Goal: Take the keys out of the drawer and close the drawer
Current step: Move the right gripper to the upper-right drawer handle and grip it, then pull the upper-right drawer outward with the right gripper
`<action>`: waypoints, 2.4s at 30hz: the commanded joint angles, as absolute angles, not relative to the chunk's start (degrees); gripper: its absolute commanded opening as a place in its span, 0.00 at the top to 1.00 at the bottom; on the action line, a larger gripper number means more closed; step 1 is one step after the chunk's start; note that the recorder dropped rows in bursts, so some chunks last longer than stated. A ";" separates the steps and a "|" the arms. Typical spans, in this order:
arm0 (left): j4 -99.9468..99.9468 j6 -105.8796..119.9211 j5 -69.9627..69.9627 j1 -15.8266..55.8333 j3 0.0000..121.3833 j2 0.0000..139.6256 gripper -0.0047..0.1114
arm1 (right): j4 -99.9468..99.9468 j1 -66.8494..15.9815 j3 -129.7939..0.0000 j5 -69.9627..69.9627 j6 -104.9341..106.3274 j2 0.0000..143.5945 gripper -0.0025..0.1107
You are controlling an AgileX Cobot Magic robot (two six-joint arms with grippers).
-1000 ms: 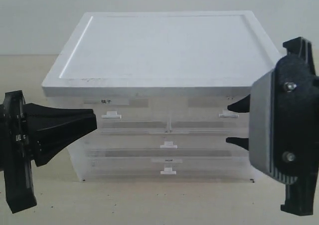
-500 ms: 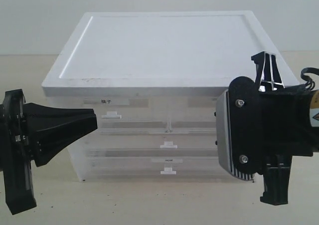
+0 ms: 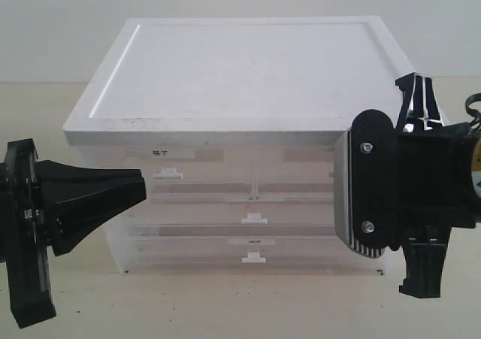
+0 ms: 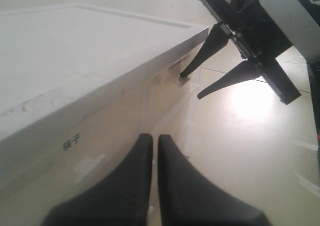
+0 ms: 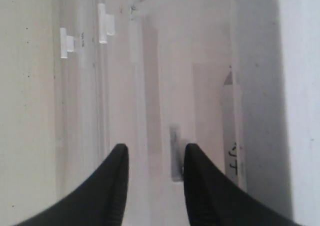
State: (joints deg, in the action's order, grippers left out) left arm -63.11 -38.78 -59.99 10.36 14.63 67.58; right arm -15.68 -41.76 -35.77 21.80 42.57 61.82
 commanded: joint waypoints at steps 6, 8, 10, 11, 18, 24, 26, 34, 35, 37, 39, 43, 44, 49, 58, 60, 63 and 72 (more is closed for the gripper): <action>-62.60 -38.45 -59.49 10.71 14.36 67.78 0.92 | -18.61 -41.70 -35.37 23.50 40.58 62.69 0.88; -62.60 -38.45 -59.21 10.71 14.36 67.78 0.92 | -18.60 -41.70 -35.37 23.98 40.58 62.84 0.89; -62.60 -37.48 -57.40 10.71 14.36 67.78 0.92 | -19.60 -41.82 -35.37 24.79 40.58 62.84 0.93; -62.60 -37.20 -56.22 10.71 14.36 67.82 0.92 | -20.37 -41.82 -35.37 25.54 40.58 62.84 0.98; -60.83 -34.88 -55.96 10.71 14.36 73.58 0.92 | -20.63 -42.69 -35.37 28.82 40.40 59.86 0.98; -59.48 -31.19 -58.72 10.71 14.36 76.65 0.92 | -20.76 -47.41 -35.37 33.89 36.81 56.51 0.98; -59.36 -31.19 -58.84 10.71 14.36 76.65 0.92 | -21.59 -48.69 -35.37 34.91 35.89 56.51 0.98; -59.37 -31.19 -59.07 10.71 14.36 76.65 0.92 | -34.10 -49.16 -35.37 30.26 21.69 56.63 0.62; -59.37 -31.19 -59.07 10.71 14.36 76.65 0.92 | -36.45 -49.16 -35.37 29.77 19.98 56.75 0.64; -59.34 -31.07 -59.07 10.71 14.36 76.65 0.92 | -37.11 -49.16 -34.97 29.26 19.83 57.92 0.66; -59.34 -31.07 -59.07 10.71 14.36 76.65 0.92 | -38.45 -49.16 -33.61 27.72 19.83 59.67 0.66; -59.34 -31.07 -59.07 10.71 14.36 76.65 0.92 | -46.39 -49.16 -33.25 25.41 11.78 61.27 0.66; -59.34 -31.07 -59.07 10.71 14.36 76.65 0.92 | -49.68 -49.16 -33.25 25.43 8.68 61.27 0.66; -58.95 -30.71 -59.07 10.71 14.36 76.65 0.92 | -50.20 -49.16 -33.25 22.93 7.18 61.27 0.66; -58.95 -30.71 -59.07 10.71 14.36 76.65 0.92 | -50.16 -49.16 -33.25 22.70 4.83 61.68 0.66; -58.95 -30.71 -59.07 10.71 14.36 76.65 0.92 | -50.89 -49.16 -33.25 24.12 4.70 63.01 0.66; -58.95 -30.71 -59.07 10.71 14.36 76.65 0.92 | -54.23 -49.16 -33.25 25.78 3.08 64.75 0.66; -58.95 -30.72 -59.07 10.71 14.36 76.65 0.92 | -57.94 -49.16 -33.25 25.05 -0.96 64.57 0.77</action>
